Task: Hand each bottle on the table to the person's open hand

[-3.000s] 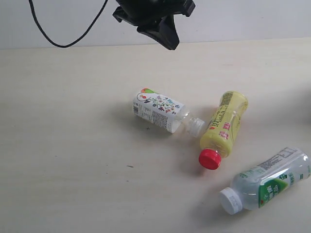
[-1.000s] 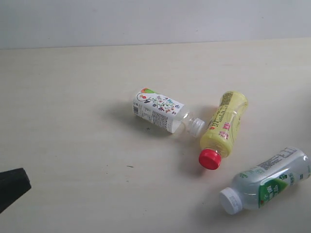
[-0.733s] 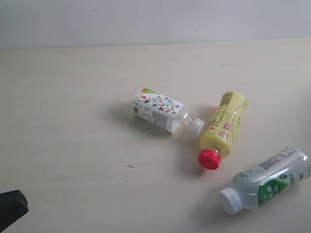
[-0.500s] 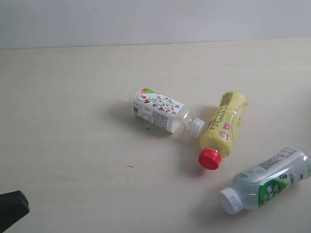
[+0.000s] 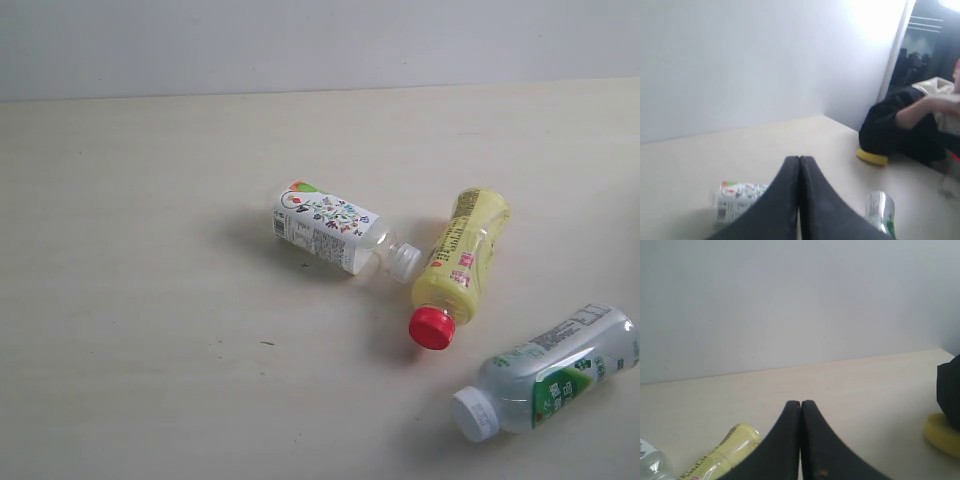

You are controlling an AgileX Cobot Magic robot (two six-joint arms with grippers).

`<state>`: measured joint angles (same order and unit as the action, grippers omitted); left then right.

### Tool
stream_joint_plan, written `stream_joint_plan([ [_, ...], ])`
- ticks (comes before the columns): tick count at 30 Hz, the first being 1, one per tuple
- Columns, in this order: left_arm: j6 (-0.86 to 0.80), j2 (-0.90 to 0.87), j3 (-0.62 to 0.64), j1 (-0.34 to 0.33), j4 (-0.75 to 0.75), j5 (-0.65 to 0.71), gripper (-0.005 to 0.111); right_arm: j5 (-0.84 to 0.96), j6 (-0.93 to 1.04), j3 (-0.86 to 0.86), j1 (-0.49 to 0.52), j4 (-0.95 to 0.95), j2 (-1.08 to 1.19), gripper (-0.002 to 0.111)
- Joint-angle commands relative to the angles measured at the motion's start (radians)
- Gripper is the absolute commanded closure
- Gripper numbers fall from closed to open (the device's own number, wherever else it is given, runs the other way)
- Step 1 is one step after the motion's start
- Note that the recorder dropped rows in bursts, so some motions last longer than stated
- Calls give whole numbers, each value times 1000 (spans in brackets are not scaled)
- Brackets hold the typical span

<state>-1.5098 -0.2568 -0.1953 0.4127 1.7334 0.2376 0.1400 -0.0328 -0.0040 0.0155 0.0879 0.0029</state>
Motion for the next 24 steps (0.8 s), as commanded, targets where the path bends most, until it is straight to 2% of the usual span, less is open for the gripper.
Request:
stream_joint_plan([
  [1, -17, -133, -174, 5, 11, -73, 107, -8, 1, 4, -3, -6, -3, 108],
  [6, -207, -371, -383, 5, -6, -203, 107, -8, 3, 4, -3, -6, -3, 108],
  [10, -381, -560, -531, 5, -161, -210, 107, -8, 1, 4, -3, -6, -3, 108],
  [12, -453, -663, -592, 5, -245, -272, 107, -8, 1, 4, -3, -6, -3, 108],
  [15, -591, -827, -676, 5, -286, -459, 107, -8, 1, 4, -3, -6, -3, 108],
  [20, -591, -1093, -801, 5, -478, -912, 107, -8, 1, 4, -3, -6, -3, 108],
  [24, -591, -1277, -888, 5, -556, -1065, 107, -8, 1, 4, -3, -6, -3, 108],
])
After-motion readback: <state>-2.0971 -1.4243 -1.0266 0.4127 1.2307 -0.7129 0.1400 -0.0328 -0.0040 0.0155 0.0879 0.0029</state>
